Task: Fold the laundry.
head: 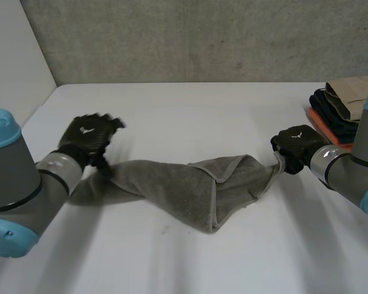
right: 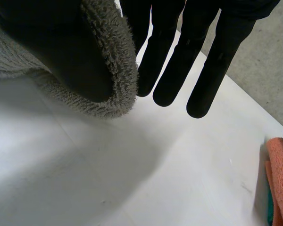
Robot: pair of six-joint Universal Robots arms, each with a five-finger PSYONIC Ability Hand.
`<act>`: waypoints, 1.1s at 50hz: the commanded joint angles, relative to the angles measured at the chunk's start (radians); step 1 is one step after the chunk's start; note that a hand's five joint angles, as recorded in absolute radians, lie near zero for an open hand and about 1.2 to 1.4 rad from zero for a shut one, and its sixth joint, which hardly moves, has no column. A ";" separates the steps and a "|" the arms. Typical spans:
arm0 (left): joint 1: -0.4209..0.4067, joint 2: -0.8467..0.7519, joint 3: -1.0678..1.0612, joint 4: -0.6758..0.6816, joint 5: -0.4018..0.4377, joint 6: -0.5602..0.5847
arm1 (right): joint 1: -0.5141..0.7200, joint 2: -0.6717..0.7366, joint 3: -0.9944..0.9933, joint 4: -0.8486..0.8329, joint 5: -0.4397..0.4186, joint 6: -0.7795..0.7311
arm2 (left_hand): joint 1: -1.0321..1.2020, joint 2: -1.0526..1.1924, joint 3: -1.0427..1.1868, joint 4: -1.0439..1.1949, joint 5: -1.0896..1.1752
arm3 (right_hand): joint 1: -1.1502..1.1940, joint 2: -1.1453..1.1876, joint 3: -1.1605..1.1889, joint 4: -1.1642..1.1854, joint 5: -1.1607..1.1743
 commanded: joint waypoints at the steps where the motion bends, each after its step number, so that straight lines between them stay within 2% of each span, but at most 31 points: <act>1: -0.174 -0.063 0.117 -0.072 0.204 0.069 | -0.002 -0.026 0.021 -0.006 0.000 0.001 | 0.251 0.255 0.266 0.260 0.258 | 0.269 0.221 0.209 0.203 0.250; 5: -0.237 -0.172 0.225 -0.164 0.251 0.181 | -0.011 -0.026 0.020 -0.005 -0.003 0.000 | 0.325 0.329 0.340 0.334 0.332 | 0.269 0.221 0.209 0.203 0.250; 11: -0.286 -0.314 0.358 -0.284 0.258 0.365 | -0.027 -0.033 0.021 0.000 -0.005 0.000 | 0.287 0.291 0.302 0.296 0.294 | 0.269 0.221 0.209 0.203 0.250; 15: -0.301 -0.384 0.427 -0.305 0.256 0.460 | -0.034 -0.041 0.023 0.003 -0.009 0.000 | 0.216 0.220 0.232 0.225 0.223 | 0.269 0.221 0.209 0.203 0.250; 19: -0.312 -0.436 0.476 -0.299 0.255 0.507 | -0.037 -0.044 0.026 0.008 -0.020 0.000 | 0.251 0.255 0.266 0.260 0.258 | 0.269 0.221 0.209 0.203 0.250; 23: -0.314 -0.482 0.511 -0.299 0.239 0.536 | -0.034 -0.044 0.033 0.011 -0.028 -0.002 | 0.360 0.364 0.375 0.369 0.367 | 0.269 0.221 0.209 0.203 0.250; 25: -0.310 -0.501 0.531 -0.299 0.219 0.547 | -0.031 -0.043 0.033 0.011 -0.028 -0.003 | 0.787 0.791 0.802 0.796 0.794 | 0.269 0.221 0.209 0.203 0.250; 26: -0.309 -0.504 0.543 -0.295 0.204 0.547 | -0.030 -0.041 0.033 0.009 -0.028 -0.005 | 1.099 1.104 1.115 1.109 1.106 | 0.269 0.221 0.209 0.203 0.250; 29: -0.307 -0.490 0.559 -0.269 0.166 0.540 | -0.027 -0.038 0.024 0.001 -0.023 -0.008 | 1.103 1.107 1.118 1.112 1.110 | 0.269 0.221 0.209 0.203 0.250; 33: -0.295 -0.415 0.566 -0.134 0.071 0.487 | -0.024 -0.037 -0.037 -0.037 -0.003 0.007 | 1.103 1.107 1.118 1.112 1.110 | 0.269 0.221 0.209 0.203 0.250; 37: -0.252 -0.317 0.577 0.055 -0.032 0.386 | -0.010 -0.043 -0.160 -0.086 0.092 0.066 | 1.103 1.107 1.118 1.112 1.110 | 0.269 0.221 0.209 0.203 0.250; 38: -0.226 -0.282 0.588 0.117 -0.078 0.344 | -0.004 -0.046 -0.213 -0.101 0.138 0.110 | 1.103 1.107 1.118 1.112 1.110 | 0.269 0.221 0.209 0.203 0.250; 41: -0.185 -0.233 0.609 0.182 -0.149 0.292 | 0.009 -0.064 -0.302 -0.127 0.202 0.220 | 1.103 1.107 1.118 1.112 1.110 | 0.269 0.221 0.209 0.203 0.250; 44: -0.143 -0.177 0.615 0.181 -0.213 0.241 | 0.024 -0.086 -0.350 -0.143 0.229 0.296 | 1.103 1.107 1.118 1.112 1.110 | 0.269 0.221 0.209 0.203 0.250; 48: -0.113 -0.114 0.576 0.152 -0.216 0.203 | 0.059 -0.116 -0.362 -0.166 0.242 0.379 | 1.103 1.107 1.118 1.112 1.110 | 0.269 0.221 0.209 0.203 0.250; 55: -0.093 -0.048 0.356 0.115 -0.239 0.143 | 0.105 -0.130 -0.255 -0.178 0.235 0.359 | 1.103 1.107 1.118 1.112 1.110 | 0.269 0.221 0.209 0.203 0.250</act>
